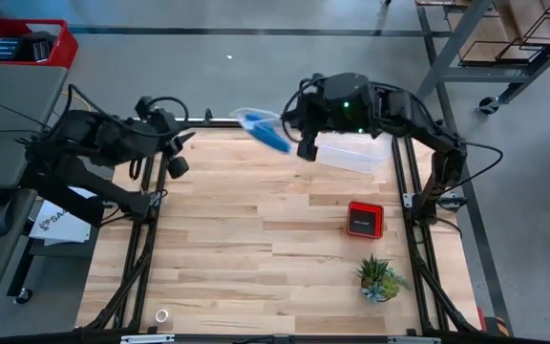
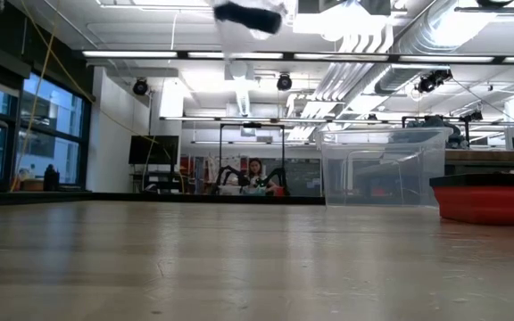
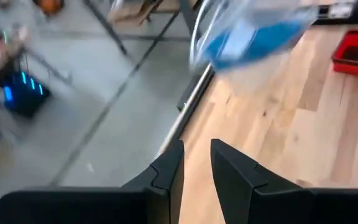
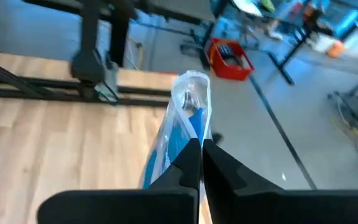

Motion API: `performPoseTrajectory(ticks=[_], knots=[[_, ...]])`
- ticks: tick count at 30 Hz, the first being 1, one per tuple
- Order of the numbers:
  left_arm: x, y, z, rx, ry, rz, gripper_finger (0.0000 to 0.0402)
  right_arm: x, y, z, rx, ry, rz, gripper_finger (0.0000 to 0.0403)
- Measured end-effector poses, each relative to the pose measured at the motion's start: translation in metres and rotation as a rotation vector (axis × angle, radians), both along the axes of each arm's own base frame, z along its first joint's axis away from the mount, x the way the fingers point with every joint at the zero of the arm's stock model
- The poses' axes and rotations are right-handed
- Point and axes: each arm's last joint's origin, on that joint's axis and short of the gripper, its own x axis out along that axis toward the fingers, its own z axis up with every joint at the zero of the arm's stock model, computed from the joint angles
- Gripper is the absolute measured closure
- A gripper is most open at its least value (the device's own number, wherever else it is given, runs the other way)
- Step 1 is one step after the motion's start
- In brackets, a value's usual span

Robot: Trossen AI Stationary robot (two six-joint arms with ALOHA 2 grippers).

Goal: Roll bandage
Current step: Put the transparent zip bag into the transparent container

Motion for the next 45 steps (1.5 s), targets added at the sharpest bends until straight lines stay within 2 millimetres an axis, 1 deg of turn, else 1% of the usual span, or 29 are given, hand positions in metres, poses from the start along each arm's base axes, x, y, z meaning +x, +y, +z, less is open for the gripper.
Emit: performPoseTrajectory(ticks=[3, 6, 8, 11, 14, 16, 18, 20, 23, 26, 28, 30, 32, 34, 37, 39, 41, 45], knots=[[-0.008, -0.002, -0.012, -0.076, -0.078, 0.042, 0.0325, -0.014, -0.016, -0.004, 0.031, 0.076, -0.084, 0.0403], [-0.006, -0.007, -0.023, -0.116, -0.168, 0.025, 0.0325, -0.028, -0.036, -0.014, 0.034, 0.223, -0.189, 0.0403], [0.000, -0.011, -0.032, -0.115, -0.217, 0.001, 0.0325, -0.038, -0.051, -0.020, 0.020, 0.307, -0.280, 0.0403], [0.015, -0.017, -0.047, -0.101, -0.267, -0.037, 0.0325, -0.054, -0.078, -0.024, 0.054, 0.366, -0.433, 0.0403], [0.029, -0.021, -0.064, -0.090, -0.277, -0.068, 0.0325, -0.076, -0.107, -0.028, 0.093, 0.418, -0.618, 0.0403], [0.035, -0.025, -0.072, -0.099, -0.296, -0.074, 0.0325, -0.091, -0.125, -0.031, 0.145, 0.444, -0.704, 0.0403], [0.040, -0.027, -0.074, -0.113, -0.346, -0.070, 0.0325, -0.104, -0.139, -0.033, 0.219, 0.447, -0.751, 0.0403], [0.040, -0.029, -0.073, -0.120, -0.372, -0.074, 0.0325, -0.110, -0.149, -0.037, 0.271, 0.443, -0.761, 0.0403], [0.040, -0.032, -0.070, -0.102, -0.411, -0.051, 0.0325, -0.112, -0.156, -0.048, 0.326, 0.476, -0.763, 0.0403], [0.036, -0.034, -0.068, -0.091, -0.424, -0.043, 0.0325, -0.106, -0.160, -0.072, 0.417, 0.544, -0.735, 0.0403], [0.032, -0.036, -0.066, -0.091, -0.440, -0.040, 0.0325, -0.099, -0.155, -0.092, 0.454, 0.588, -0.698, 0.0403], [0.028, -0.038, -0.064, -0.097, -0.460, -0.033, 0.0325, -0.097, -0.146, -0.110, 0.469, 0.614, -0.656, 0.0403], [0.025, -0.041, -0.063, -0.093, -0.479, -0.015, 0.0325, -0.099, -0.135, -0.127, 0.471, 0.609, -0.626, 0.0403], [0.023, -0.042, -0.062, -0.072, -0.487, 0.006, 0.0325, -0.108, -0.130, -0.143, 0.459, 0.584, -0.640, 0.0403], [0.022, -0.042, -0.062, -0.056, -0.493, 0.028, 0.0326, -0.122, -0.131, -0.167, 0.440, 0.535, -0.711, 0.0403], [0.022, -0.041, -0.062, -0.053, -0.493, 0.036, 0.0326, -0.131, -0.134, -0.176, 0.450, 0.501, -0.749, 0.0403], [0.023, -0.040, -0.062, -0.050, -0.495, 0.047, 0.0326, -0.136, -0.136, -0.181, 0.450, 0.472, -0.770, 0.0403], [0.023, -0.037, -0.062, -0.066, -0.516, 0.076, 0.0326, -0.135, -0.140, -0.183, 0.438, 0.428, -0.774, 0.0400]])
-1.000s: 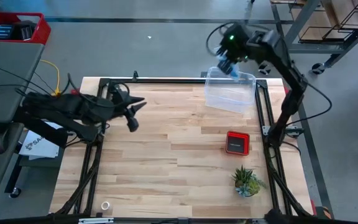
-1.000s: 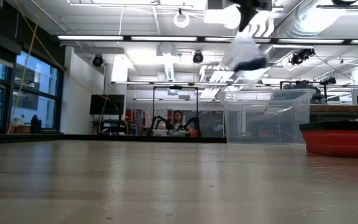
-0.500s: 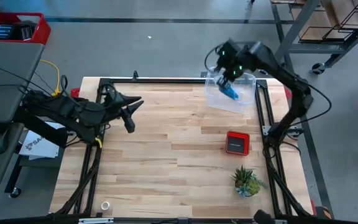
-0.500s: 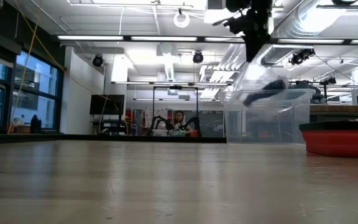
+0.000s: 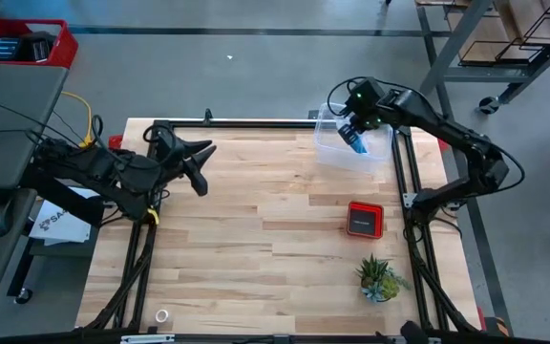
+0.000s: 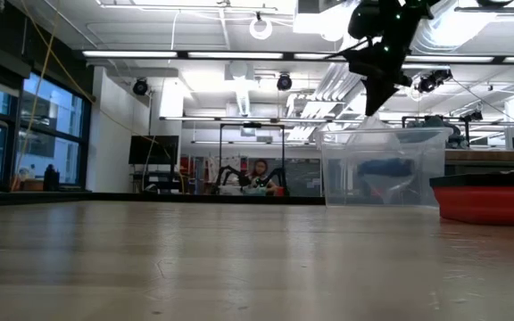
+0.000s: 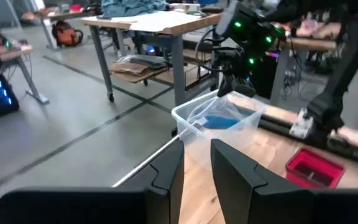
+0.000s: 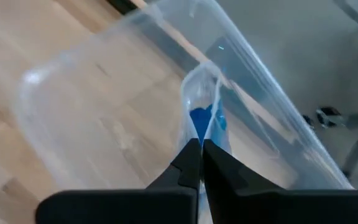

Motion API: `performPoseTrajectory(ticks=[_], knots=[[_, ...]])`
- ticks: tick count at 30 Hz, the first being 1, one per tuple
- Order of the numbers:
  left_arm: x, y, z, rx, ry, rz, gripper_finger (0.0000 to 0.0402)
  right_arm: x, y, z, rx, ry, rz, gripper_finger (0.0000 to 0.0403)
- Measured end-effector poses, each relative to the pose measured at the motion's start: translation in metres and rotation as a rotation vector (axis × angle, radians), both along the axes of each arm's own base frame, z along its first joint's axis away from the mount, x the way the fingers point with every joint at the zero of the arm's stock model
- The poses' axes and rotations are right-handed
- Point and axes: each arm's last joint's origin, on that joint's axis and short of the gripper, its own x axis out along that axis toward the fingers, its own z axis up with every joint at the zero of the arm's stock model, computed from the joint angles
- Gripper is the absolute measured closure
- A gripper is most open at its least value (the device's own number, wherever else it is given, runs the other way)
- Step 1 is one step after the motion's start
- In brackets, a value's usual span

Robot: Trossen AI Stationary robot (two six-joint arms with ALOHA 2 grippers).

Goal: Roll bandage
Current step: Put the transparent zip bag into the transparent container, then move the transparent container to the center of the table

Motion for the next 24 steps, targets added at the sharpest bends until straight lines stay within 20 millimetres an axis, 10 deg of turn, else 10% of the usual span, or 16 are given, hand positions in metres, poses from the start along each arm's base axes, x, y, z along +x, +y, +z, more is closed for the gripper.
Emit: performPoseTrajectory(ticks=[13, 20, 24], knots=[[0.001, 0.003, 0.001, -0.094, -0.094, 0.054, 0.0326, -0.010, -0.018, 0.025, -0.174, 0.031, -0.179, 0.0239], [0.006, 0.002, -0.002, -0.123, -0.114, 0.068, 0.0326, -0.067, -0.087, -0.002, 0.047, -0.156, -0.584, 0.0381], [0.009, 0.001, -0.003, -0.126, -0.113, 0.070, 0.0326, -0.088, -0.110, -0.007, 0.065, -0.285, -0.727, 0.0394]])
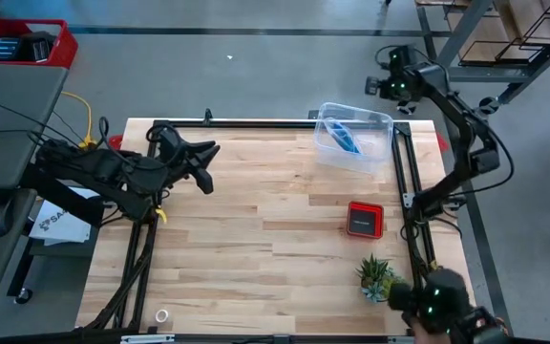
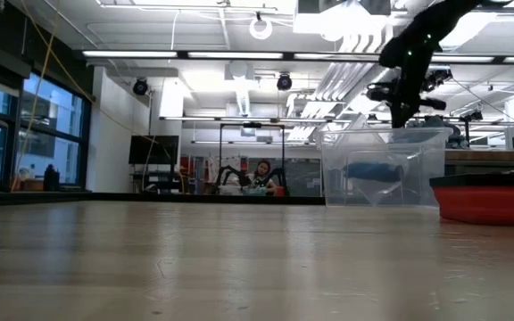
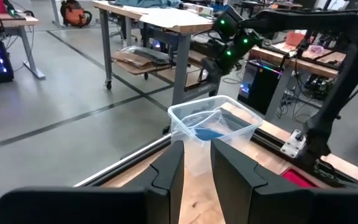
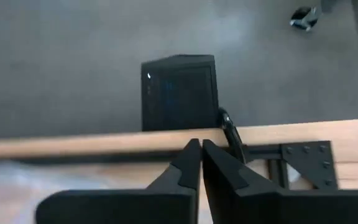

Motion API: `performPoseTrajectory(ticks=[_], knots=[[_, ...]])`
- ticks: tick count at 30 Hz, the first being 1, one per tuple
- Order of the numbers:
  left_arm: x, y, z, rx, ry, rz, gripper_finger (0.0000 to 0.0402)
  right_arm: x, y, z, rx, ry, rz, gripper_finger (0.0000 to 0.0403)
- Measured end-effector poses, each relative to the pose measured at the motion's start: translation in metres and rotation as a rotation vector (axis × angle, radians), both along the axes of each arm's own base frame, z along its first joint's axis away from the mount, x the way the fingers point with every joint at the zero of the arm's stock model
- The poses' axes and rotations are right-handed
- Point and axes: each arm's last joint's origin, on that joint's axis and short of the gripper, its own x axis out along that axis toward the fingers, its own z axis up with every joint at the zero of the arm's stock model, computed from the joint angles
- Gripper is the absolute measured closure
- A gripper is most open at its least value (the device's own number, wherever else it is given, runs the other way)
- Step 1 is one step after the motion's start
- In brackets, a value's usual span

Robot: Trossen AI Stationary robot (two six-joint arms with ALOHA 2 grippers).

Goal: Roll bandage
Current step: Move the transparent container to the center of the table

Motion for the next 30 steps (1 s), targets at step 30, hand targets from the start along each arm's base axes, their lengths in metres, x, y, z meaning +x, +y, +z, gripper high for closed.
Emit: performPoseTrajectory(ticks=[30], knots=[[0.010, -0.007, -0.006, -0.091, 0.011, -0.133, 0.0326, 0.084, -0.011, -0.080, 0.282, -0.115, 0.084, 0.0403]])
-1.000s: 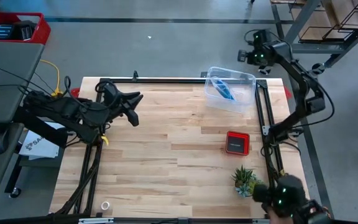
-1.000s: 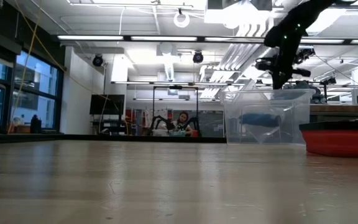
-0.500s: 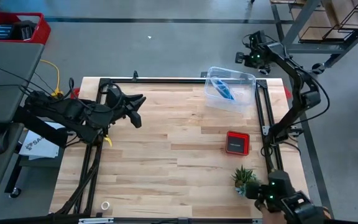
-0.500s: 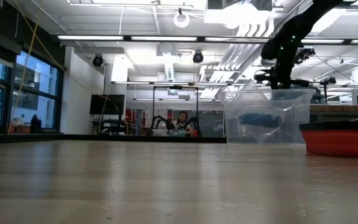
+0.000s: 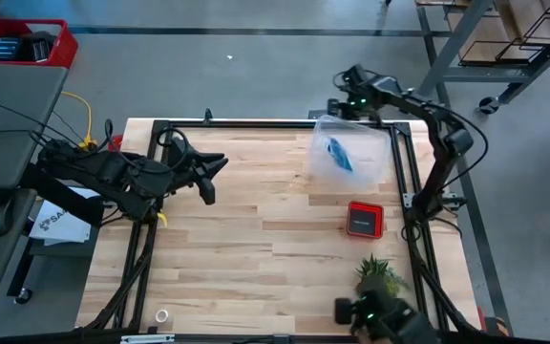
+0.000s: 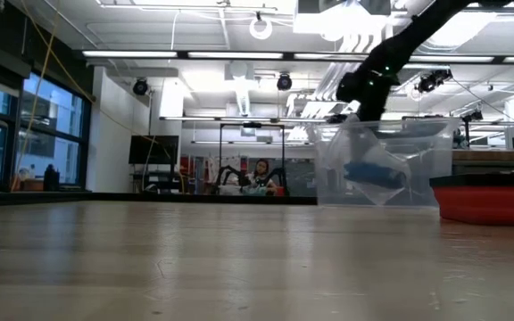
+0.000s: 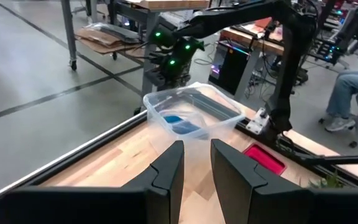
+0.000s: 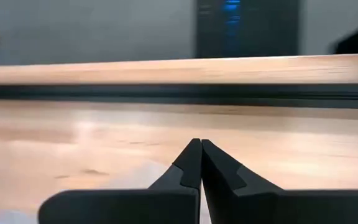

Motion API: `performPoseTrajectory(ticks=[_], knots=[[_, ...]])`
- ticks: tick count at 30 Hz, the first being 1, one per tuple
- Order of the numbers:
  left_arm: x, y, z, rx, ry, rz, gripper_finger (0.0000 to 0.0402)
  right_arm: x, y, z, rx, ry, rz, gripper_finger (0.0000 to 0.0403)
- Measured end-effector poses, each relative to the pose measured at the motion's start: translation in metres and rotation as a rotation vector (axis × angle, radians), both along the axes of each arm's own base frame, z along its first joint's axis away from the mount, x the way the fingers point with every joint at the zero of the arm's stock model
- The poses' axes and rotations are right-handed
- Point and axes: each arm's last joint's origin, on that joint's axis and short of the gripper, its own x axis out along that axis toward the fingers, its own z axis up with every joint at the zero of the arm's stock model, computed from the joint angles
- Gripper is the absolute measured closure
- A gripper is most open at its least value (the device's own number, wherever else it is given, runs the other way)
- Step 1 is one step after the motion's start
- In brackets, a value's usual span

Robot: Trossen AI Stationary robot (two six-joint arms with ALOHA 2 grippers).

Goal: Roll bandage
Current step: Move the transparent container to the center of the table

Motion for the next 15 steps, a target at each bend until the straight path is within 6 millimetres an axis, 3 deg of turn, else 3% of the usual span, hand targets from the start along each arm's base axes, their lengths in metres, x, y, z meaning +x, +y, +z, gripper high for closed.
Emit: performPoseTrajectory(ticks=[4, 10, 13, 15], knots=[[0.000, -0.001, 0.000, 0.020, 0.015, -0.015, 0.0326, 0.038, 0.020, 0.001, -0.018, -0.073, 0.041, 0.0403], [0.000, -0.001, 0.000, 0.054, 0.036, -0.022, 0.0326, 0.107, 0.073, 0.012, -0.045, -0.276, 0.242, 0.0403], [0.000, -0.001, 0.000, 0.067, 0.044, -0.023, 0.0326, 0.113, 0.097, 0.033, -0.134, -0.265, 0.282, 0.0403], [0.000, -0.001, 0.000, 0.070, 0.046, -0.020, 0.0326, 0.097, 0.109, 0.053, -0.177, -0.198, 0.278, 0.0403]])
